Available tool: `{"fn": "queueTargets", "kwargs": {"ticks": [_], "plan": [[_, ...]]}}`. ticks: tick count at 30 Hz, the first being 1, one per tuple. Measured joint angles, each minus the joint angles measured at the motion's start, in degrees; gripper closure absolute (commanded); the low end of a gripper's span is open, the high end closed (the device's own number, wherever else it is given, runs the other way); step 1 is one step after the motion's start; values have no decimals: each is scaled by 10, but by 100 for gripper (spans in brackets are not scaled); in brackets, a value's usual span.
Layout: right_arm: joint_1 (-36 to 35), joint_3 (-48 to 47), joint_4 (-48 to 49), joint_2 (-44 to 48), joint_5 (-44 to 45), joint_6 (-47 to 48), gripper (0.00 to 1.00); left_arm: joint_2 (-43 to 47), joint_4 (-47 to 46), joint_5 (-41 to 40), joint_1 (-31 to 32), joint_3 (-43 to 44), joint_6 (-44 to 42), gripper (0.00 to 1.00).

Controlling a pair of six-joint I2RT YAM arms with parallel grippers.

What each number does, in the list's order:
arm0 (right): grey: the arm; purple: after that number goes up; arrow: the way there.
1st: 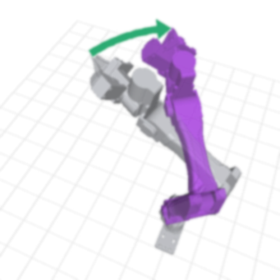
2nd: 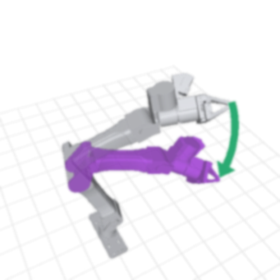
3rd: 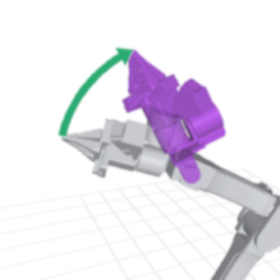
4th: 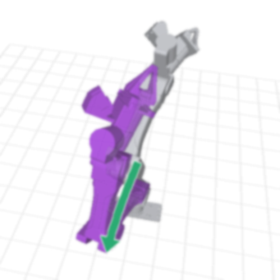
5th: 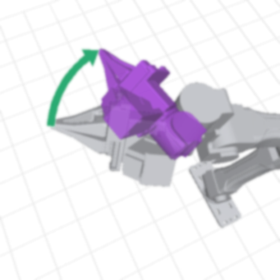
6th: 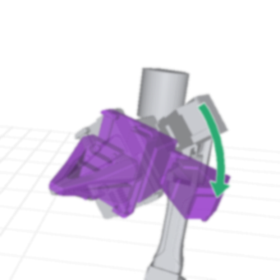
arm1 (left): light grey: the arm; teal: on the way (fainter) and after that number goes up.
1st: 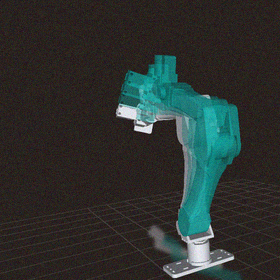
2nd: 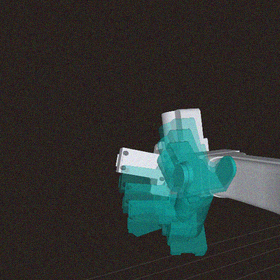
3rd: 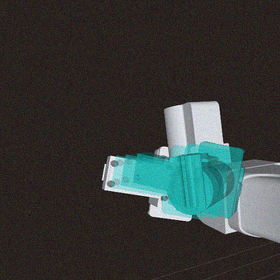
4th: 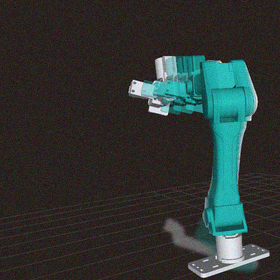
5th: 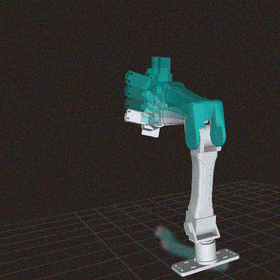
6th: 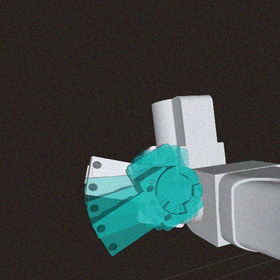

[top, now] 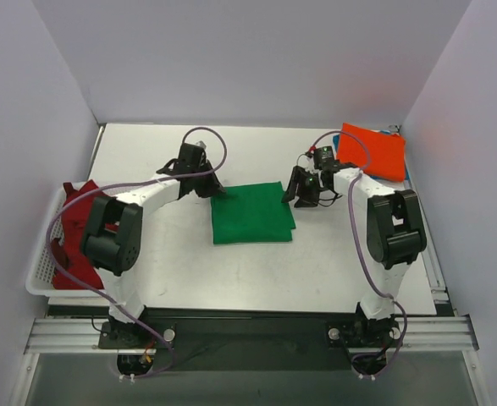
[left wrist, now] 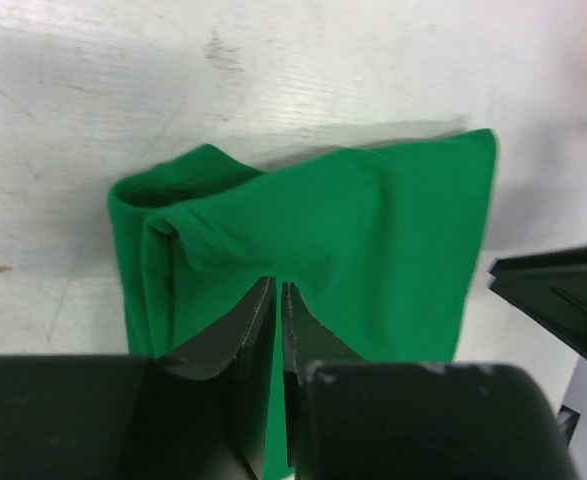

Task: Fold and stack the t-shirts
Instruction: Fold the long partially folded tshirt into a neat square, then put the neatly folded tshirt into the corner of the board with the right arm

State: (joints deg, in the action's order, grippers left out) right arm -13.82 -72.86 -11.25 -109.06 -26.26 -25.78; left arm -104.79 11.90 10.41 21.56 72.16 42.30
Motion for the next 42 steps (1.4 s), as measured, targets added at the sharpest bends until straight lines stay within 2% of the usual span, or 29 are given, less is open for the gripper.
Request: {"fn": "queueTargets", "kwargs": {"ticks": [9,18,21,26,29,37,42], "plan": [[-70,22,17,38,26,-15,53,-119,19,10,-35,65,-23,84],[-61,23,20,-7,30,-11,52,-125,12,46,-64,67,-19,68],[-52,30,20,-10,30,-9,49,-124,15,58,-65,76,-21,64],[-21,34,20,-4,29,-2,36,-97,23,64,-65,78,-21,62],[-3,28,20,-3,28,11,33,-53,17,64,-57,53,-12,62],[-20,-25,33,-52,7,31,34,54,-17,80,5,-73,14,62],[-56,-28,43,-58,22,17,44,95,-23,96,19,-139,26,62]]}}
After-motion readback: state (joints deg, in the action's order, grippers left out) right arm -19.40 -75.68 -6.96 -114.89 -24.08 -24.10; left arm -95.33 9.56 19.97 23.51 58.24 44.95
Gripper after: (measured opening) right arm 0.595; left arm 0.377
